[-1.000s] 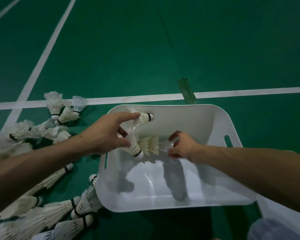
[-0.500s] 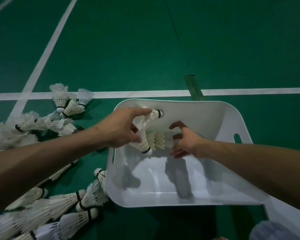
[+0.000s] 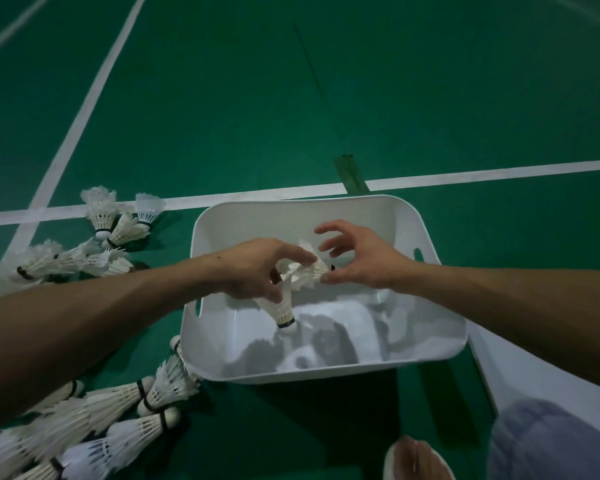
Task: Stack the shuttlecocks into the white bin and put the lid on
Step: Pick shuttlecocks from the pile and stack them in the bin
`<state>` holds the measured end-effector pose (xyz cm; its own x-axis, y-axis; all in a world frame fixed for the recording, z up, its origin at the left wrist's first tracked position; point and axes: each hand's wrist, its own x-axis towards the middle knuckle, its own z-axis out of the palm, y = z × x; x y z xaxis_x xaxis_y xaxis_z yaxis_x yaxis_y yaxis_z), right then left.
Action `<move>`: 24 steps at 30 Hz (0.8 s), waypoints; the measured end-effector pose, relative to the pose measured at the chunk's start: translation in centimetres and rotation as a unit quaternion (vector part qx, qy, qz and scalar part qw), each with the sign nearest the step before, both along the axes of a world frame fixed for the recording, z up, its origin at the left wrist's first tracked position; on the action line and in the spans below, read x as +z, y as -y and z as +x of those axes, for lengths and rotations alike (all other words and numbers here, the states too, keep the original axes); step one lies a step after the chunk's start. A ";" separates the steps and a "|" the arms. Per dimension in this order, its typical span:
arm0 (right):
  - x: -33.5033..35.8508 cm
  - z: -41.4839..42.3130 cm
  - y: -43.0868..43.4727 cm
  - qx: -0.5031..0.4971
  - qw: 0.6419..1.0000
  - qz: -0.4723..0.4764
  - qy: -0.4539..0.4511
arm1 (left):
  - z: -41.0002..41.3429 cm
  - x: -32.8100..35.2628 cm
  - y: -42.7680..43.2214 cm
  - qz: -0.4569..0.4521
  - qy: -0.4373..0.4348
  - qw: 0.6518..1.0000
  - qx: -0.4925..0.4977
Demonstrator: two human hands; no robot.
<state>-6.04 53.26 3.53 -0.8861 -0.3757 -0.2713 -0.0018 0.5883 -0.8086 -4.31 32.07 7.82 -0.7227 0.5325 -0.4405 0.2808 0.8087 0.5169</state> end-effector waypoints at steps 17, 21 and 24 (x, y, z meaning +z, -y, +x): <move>-2.2 -2.4 -0.6 0.018 0.974 0.225 -0.007 | -2.7 -3.0 1.8 0.040 0.026 0.985 0.166; -3.4 -2.9 -0.2 -0.053 0.980 0.190 0.008 | -3.0 -3.4 1.9 0.059 0.026 0.975 0.211; -3.5 -3.0 -0.1 -0.119 0.972 0.202 0.002 | -3.1 -3.6 1.7 0.065 0.030 0.973 0.219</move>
<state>-9.00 53.38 -0.01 -0.9334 -0.0221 -0.3581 0.1761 0.8414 -0.5109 -7.45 30.42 4.24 -0.8682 0.2327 -0.4382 -0.1102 0.7707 0.6276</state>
